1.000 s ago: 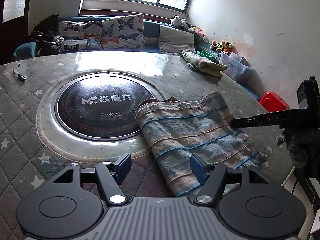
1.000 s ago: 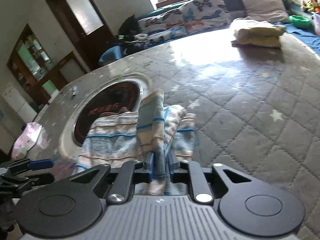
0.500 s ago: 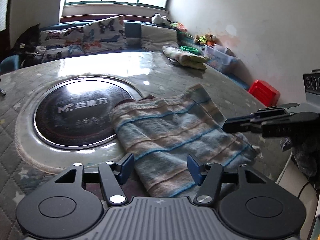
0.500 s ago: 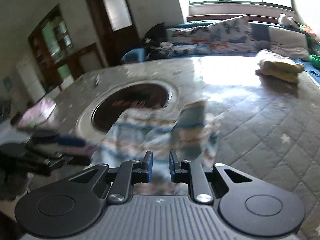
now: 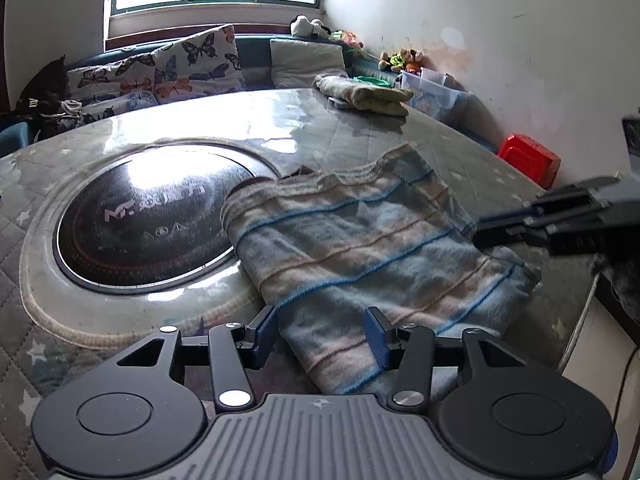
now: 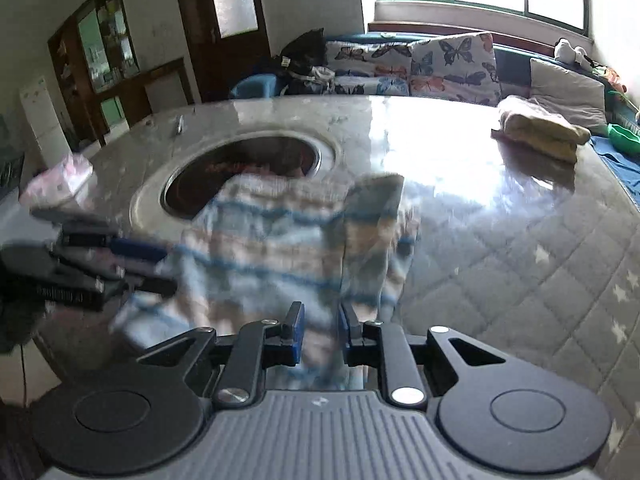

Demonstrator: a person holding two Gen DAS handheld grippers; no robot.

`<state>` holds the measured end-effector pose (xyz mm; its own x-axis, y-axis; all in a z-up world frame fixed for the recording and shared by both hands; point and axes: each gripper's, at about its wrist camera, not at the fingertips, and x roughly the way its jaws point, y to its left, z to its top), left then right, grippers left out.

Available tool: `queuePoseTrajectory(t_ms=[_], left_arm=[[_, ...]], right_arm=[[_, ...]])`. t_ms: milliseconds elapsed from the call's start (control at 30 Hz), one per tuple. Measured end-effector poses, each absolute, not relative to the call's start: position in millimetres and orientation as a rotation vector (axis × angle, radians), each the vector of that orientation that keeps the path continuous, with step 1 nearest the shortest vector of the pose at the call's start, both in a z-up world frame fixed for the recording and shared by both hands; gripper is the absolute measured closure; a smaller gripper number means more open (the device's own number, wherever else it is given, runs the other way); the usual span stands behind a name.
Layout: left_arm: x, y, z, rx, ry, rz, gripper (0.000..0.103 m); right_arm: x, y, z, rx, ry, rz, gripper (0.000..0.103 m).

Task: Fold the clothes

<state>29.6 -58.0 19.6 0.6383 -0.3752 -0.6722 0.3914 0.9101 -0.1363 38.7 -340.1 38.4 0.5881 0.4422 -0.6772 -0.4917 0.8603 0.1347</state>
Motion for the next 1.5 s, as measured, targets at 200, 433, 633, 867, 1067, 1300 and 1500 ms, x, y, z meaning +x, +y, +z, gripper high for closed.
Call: queuePoseTrajectory(t_ms=[200, 433, 633, 867, 1067, 1300, 1500], left_arm=[[36, -58, 17, 0.019, 0.771, -0.421, 0.053], [42, -49, 11, 0.011, 0.803, -0.398, 0.051], [59, -53, 29, 0.017, 0.750, -0.393, 0.053], [104, -78, 37, 0.019, 0.708, -0.429, 0.053], [134, -104, 27, 0.016, 0.713, -0.531, 0.058], [154, -108, 7, 0.008, 0.730, -0.552, 0.070], [157, -104, 5, -0.015, 0.724, -0.550, 0.071]], right_arm=[[82, -324, 44, -0.065, 0.733, 0.578, 0.083], [133, -332, 20, -0.019, 0.781, 0.504, 0.081], [134, -341, 22, -0.006, 0.765, 0.494, 0.081], [140, -328, 26, 0.004, 0.759, 0.556, 0.081], [150, -332, 14, 0.050, 0.782, 0.555, 0.081], [153, -342, 6, 0.082, 0.786, 0.569, 0.081], [153, -348, 2, 0.108, 0.777, 0.574, 0.081]])
